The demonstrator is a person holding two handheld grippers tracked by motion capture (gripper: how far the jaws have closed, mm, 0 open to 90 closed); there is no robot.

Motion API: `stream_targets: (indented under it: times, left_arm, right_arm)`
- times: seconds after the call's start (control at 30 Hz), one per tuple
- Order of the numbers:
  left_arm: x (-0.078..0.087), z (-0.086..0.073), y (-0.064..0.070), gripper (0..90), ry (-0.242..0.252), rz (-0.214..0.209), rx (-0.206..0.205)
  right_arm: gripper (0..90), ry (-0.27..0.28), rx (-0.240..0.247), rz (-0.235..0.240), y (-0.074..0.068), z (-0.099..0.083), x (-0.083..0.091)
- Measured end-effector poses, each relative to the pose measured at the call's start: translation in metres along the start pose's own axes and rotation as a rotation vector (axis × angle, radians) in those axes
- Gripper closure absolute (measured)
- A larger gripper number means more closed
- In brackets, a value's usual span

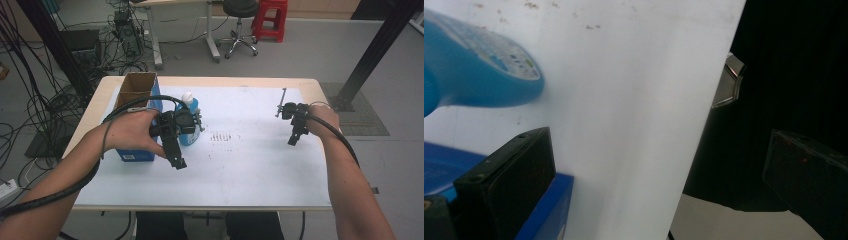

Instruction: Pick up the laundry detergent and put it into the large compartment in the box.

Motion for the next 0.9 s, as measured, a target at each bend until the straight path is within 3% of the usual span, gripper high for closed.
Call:
stream_targets:
  times: [0.03, 0.37, 0.9]
  left_arm:
    - [0.002, 0.001, 0.001, 0.9, -0.001, 0.014, 0.022]
    - [0.014, 0.0, -0.002, 1.1, 0.031, 0.04, 0.092]
    - [0.024, 0.001, -0.02, 1.3, 0.085, 0.087, 0.317]
  right_arm:
    - [3.5, -0.001, -0.009, 0.003, -0.001, 0.0, 0.0]
    - [3.5, 0.005, -0.013, 0.003, -0.001, -0.003, 0.0]
    - [3.5, 0.003, -0.017, 0.004, -0.002, -0.003, -0.001]
Point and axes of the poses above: each handheld gripper's, and its own axes: x roughly backward along the jaws, z roughly out of its top, y roughly to its right, the point moved 2 cm from there along -x, roughly forward along the jaws, and after that the axes turned 13 degrees about -z, right-handed, at the moved point
